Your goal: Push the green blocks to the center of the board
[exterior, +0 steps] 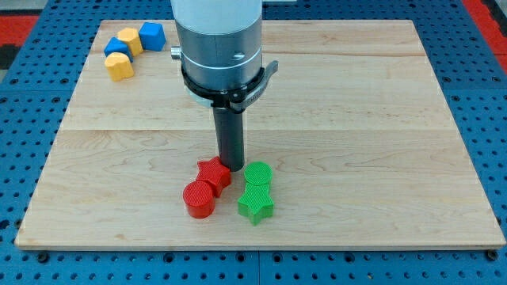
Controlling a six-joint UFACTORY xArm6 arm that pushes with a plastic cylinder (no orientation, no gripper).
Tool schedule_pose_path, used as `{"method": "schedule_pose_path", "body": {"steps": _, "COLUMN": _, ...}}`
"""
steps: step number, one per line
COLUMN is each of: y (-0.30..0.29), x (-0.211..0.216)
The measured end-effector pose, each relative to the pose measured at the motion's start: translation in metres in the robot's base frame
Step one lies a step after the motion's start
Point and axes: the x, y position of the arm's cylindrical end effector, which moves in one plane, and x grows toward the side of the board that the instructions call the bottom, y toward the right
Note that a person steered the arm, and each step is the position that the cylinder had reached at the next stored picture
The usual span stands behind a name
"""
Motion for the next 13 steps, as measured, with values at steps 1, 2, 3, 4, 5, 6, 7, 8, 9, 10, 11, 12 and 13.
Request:
{"method": "schedule_pose_path", "body": {"steps": 1, "y": 0.009, "x": -0.015}}
{"method": "schedule_pose_path", "body": {"steps": 2, "y": 0.016, "x": -0.057}}
{"method": "schedule_pose_path", "body": {"steps": 3, "y": -0.038, "x": -0.079}}
{"method": "schedule_pose_path", "body": {"steps": 4, "y": -0.112, "x": -0.039}}
{"method": "schedule_pose_path", "body": {"steps": 5, "y": -0.123, "x": 0.023}}
{"method": "schedule_pose_path", "body": {"steps": 6, "y": -0.095, "x": 0.079}}
{"method": "schedule_pose_path", "body": {"steps": 7, "y": -0.039, "x": 0.107}}
{"method": "schedule_pose_path", "body": {"steps": 8, "y": 0.025, "x": 0.108}}
{"method": "schedule_pose_path", "body": {"steps": 9, "y": 0.043, "x": 0.069}}
{"method": "schedule_pose_path", "body": {"steps": 10, "y": 0.043, "x": 0.025}}
{"method": "schedule_pose_path", "body": {"steps": 11, "y": 0.043, "x": -0.017}}
{"method": "schedule_pose_path", "body": {"steps": 12, "y": 0.043, "x": -0.053}}
{"method": "schedule_pose_path", "body": {"steps": 13, "y": 0.043, "x": -0.08}}
